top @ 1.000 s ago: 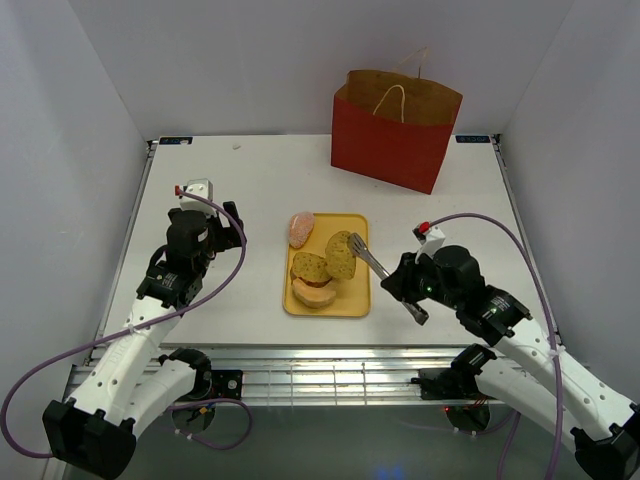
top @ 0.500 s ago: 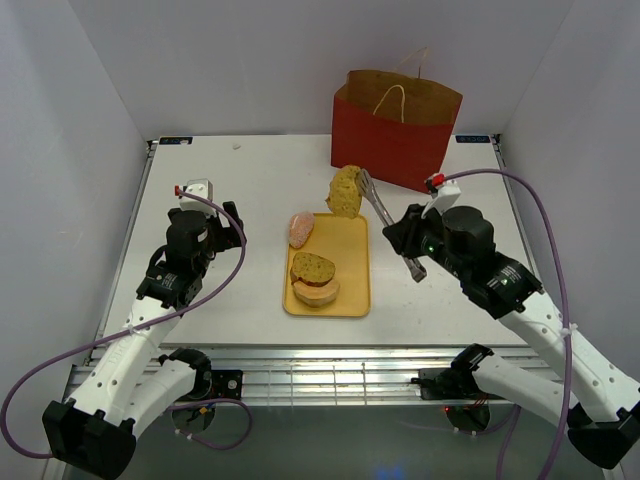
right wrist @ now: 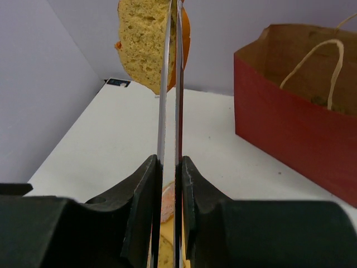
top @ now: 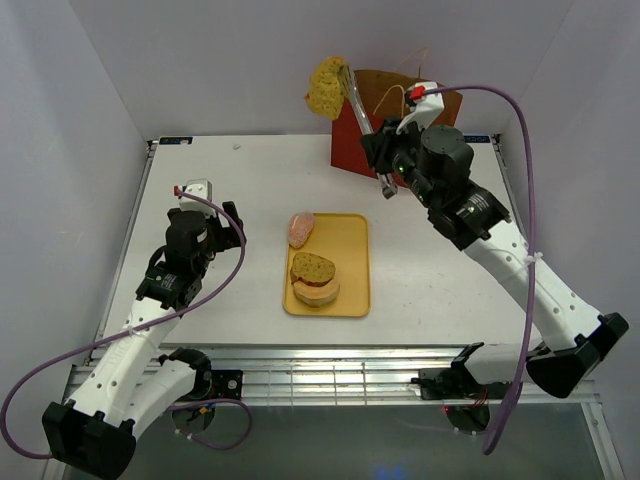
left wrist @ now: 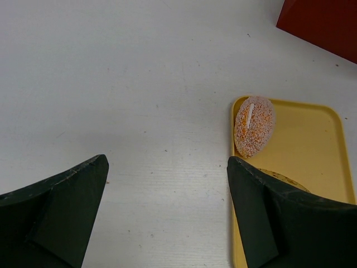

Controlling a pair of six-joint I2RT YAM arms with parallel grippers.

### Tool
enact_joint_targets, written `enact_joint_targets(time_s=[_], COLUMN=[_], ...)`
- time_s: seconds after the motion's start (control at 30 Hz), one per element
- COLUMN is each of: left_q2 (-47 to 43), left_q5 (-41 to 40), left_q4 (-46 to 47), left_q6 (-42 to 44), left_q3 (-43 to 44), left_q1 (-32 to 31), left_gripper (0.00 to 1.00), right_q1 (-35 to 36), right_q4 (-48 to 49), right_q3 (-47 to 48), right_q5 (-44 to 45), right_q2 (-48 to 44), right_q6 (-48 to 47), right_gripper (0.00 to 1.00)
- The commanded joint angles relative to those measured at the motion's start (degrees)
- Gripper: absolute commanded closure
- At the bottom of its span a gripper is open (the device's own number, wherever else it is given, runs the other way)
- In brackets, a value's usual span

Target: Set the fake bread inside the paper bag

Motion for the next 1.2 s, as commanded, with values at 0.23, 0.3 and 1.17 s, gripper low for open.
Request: enact_joint_targets(time_s=[0.23,0.3,1.17], left_q2=[-0.87,-0.79,-0.43], left_q5=[0.83,1.09,2.58], left_q4=[0.39,0.3,0.48], left_q6=[-0.28,-0.37,-0.2], left_q3=[1.1,1.1,0.93], left_q1=[-0.29,-0.29,-0.29], left_gripper=[0.02,0.02,0.02], right_q1=[-3.4,-5.76,-26.78], right_q4=[13.55,14.69,14.87], right_q3=[15.3,15.57,4.85], right_q5=[11.8,11.63,-5.25], right_q2=[8.56,8.92,14.54], right_q6=[-8.72,-8.55,3.76], right_gripper=[0.91,0.91,0.92])
